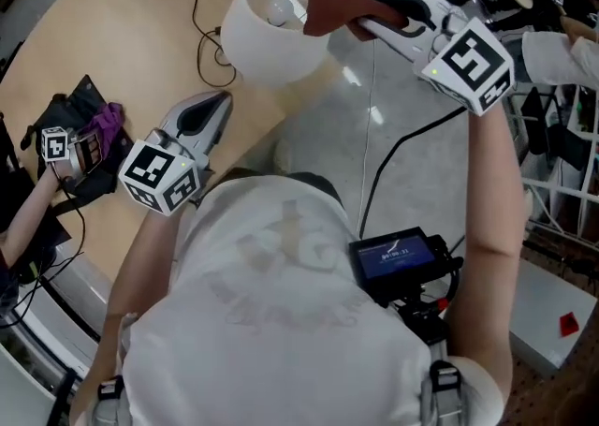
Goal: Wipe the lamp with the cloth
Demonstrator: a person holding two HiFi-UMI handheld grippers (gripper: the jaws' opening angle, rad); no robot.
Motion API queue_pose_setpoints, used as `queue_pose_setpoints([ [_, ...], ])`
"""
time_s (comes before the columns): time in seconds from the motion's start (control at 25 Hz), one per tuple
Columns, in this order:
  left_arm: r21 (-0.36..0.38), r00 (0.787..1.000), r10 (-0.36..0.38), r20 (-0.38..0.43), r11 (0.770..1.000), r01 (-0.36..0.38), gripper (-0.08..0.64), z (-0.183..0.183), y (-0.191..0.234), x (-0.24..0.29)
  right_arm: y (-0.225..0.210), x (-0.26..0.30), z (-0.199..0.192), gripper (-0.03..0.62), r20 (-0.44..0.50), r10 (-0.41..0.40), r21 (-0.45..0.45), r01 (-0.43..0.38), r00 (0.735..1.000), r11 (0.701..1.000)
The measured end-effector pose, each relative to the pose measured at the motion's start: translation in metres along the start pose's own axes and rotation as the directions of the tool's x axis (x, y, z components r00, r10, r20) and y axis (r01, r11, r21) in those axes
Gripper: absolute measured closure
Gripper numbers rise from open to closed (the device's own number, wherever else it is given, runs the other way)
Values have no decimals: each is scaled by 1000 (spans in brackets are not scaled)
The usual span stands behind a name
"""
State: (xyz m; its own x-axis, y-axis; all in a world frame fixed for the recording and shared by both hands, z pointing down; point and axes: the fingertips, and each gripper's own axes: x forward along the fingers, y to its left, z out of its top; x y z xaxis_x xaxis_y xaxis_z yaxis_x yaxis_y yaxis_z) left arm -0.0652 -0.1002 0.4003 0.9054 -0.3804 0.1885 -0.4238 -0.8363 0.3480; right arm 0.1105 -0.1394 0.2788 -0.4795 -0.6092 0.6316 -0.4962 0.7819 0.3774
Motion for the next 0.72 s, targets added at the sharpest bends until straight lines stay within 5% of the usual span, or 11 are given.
queue_pose_setpoints([
  [0.28, 21, 999, -20, -25, 1000, 21, 558, -7, -6, 13, -5, -34, -44, 474, 150, -202, 318, 146, 968, 937],
  [0.56, 75, 996, 87, 10, 993, -88, 558, -11, -31, 27, 26, -65, -98, 474, 303, -280, 519, 89, 911, 850],
  [0.72, 52, 987, 157, 26, 986, -158, 558, -22, -56, 36, 60, -69, -131, 474, 345, -250, 536, 29, 905, 844],
])
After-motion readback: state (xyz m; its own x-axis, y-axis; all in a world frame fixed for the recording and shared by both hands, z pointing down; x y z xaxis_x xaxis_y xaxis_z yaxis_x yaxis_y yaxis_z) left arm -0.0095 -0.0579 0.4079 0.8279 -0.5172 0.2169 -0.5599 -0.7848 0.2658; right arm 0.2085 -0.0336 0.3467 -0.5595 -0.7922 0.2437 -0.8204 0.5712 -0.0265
